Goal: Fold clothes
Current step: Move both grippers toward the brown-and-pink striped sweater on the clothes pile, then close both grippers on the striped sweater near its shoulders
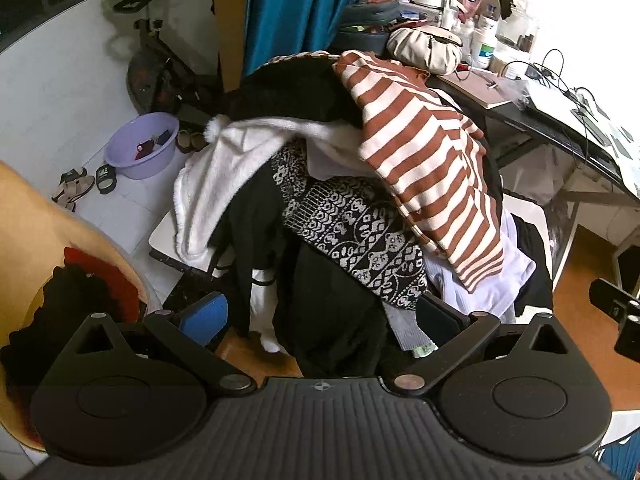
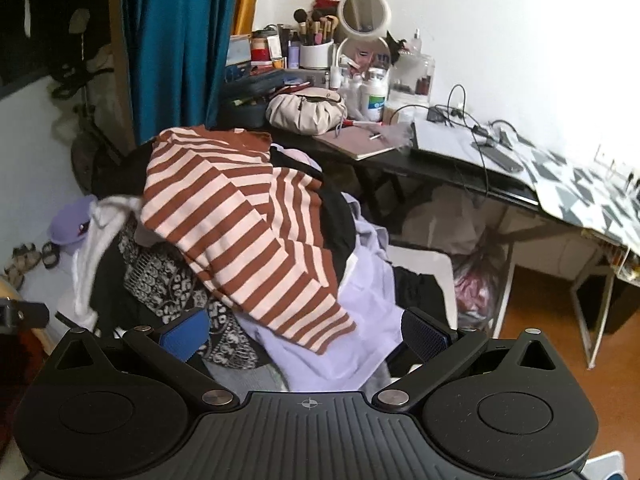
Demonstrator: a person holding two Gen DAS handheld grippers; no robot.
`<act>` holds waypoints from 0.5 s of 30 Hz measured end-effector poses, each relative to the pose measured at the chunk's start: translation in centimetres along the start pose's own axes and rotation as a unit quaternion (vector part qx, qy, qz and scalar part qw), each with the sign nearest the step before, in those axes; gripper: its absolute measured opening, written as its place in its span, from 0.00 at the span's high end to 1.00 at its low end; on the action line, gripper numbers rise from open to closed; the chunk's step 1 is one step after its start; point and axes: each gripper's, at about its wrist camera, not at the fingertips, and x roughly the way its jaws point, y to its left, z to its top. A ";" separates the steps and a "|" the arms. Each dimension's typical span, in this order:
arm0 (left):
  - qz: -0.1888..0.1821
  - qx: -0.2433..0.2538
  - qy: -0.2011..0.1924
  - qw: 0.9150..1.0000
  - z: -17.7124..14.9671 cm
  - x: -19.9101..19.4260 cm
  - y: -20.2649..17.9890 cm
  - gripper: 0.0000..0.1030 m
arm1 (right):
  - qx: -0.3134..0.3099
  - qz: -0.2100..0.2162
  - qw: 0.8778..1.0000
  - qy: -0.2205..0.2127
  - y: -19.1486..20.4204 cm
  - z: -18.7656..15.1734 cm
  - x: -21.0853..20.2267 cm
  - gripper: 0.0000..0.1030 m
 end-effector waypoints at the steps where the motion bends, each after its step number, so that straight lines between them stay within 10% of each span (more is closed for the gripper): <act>1: 0.002 0.001 0.002 1.000 0.1 0.1 -0.1 0.01 | 0.002 0.005 1.000 0.001 -0.1 0.1 0.1 0.01; 15: 0.003 0.001 0.045 0.999 2.6 4.1 -2.8 0.01 | 0.057 -0.004 0.998 0.034 -4.0 1.2 4.1 0.01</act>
